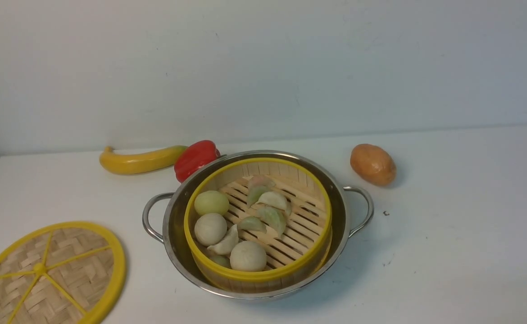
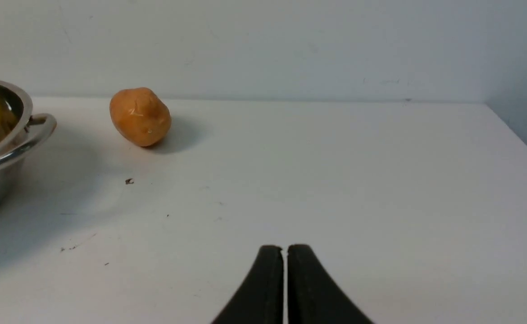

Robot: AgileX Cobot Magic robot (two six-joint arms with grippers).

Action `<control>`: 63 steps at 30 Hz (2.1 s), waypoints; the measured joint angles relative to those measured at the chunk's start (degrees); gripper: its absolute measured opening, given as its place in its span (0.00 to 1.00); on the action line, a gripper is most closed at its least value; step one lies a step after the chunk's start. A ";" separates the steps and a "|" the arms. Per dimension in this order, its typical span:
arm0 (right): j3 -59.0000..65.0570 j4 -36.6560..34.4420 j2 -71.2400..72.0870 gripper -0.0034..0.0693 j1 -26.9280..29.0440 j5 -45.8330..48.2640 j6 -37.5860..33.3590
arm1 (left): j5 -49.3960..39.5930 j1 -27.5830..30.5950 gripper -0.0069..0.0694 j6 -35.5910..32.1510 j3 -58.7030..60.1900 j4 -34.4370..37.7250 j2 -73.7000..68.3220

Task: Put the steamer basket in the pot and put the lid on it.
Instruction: Use the left arm to lift the lid of the steamer

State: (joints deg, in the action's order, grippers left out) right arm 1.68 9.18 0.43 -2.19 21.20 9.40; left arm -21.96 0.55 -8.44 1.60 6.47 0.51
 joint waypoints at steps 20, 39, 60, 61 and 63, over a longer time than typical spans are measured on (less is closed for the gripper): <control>-0.28 -9.18 0.00 0.08 0.00 1.14 -12.06 | 0.00 0.00 0.40 0.00 0.00 0.00 0.00; -0.28 -9.18 0.00 0.10 0.00 1.34 -12.42 | 0.00 0.00 0.40 0.00 0.00 0.00 0.00; -0.28 -9.18 0.00 0.13 0.00 1.34 -11.86 | 1.12 0.00 0.40 1.34 0.00 3.14 0.00; -0.28 -9.18 0.00 0.13 0.00 1.34 -11.81 | 2.39 0.00 0.40 2.78 0.00 5.53 0.00; -0.28 -9.18 0.00 0.13 0.00 1.34 -11.81 | 4.41 0.00 0.40 5.19 0.00 11.12 0.00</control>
State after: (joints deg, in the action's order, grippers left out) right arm 1.40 0.00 0.43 -2.19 22.54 -2.41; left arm -17.56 0.55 -3.24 1.60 17.59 0.51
